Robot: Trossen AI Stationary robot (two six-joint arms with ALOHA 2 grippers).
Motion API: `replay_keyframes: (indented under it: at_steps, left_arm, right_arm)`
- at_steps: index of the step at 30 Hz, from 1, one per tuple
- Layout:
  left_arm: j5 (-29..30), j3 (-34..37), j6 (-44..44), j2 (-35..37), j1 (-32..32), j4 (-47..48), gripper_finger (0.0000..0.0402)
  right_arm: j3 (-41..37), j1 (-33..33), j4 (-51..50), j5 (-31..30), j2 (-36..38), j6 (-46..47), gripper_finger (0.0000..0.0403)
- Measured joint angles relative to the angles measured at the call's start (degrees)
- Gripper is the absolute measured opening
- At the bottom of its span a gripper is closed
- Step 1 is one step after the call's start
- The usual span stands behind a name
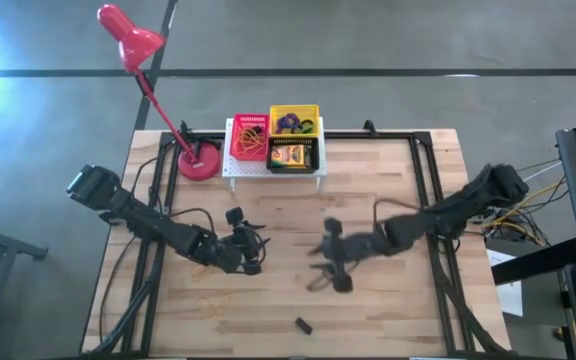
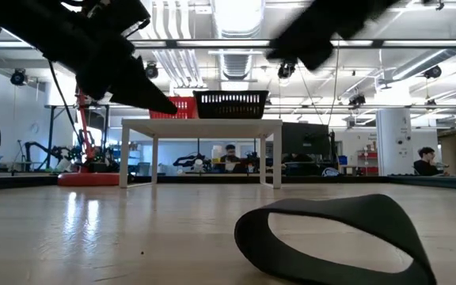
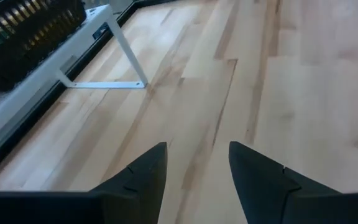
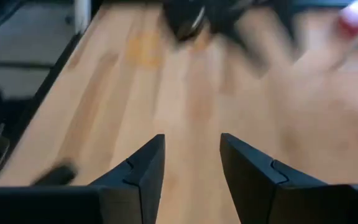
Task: Pick & Place Office Desk Supplies
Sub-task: Put the black rubber band into the red bin on the shelf
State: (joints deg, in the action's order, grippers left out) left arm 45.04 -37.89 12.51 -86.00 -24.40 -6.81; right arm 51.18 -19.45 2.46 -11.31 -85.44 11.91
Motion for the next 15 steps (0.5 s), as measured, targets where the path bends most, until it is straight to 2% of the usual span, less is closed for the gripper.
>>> replay_keyframes:
  at_steps: [4,7,10,15]
  left_arm:
    - [-4.1,0.0,0.0,0.0,0.0,-3.9,0.0177]
    - [-9.4,0.0,1.2,0.0,-0.2,-7.0,0.0177]
    - [-13.5,0.0,3.0,-0.1,-0.9,-8.5,0.0177]
    - [-14.0,0.0,5.4,-0.2,-3.2,-8.4,0.0177]
  right_arm:
    - [-6.4,-6.1,7.2,0.0,-3.4,2.3,0.0148]
    - [-8.4,-9.4,13.8,4.5,-7.5,3.9,0.0147]
    - [-8.7,-12.3,20.0,7.1,-13.5,4.4,0.0146]
    - [-3.7,-14.5,25.6,7.0,-23.4,6.1,0.0163]
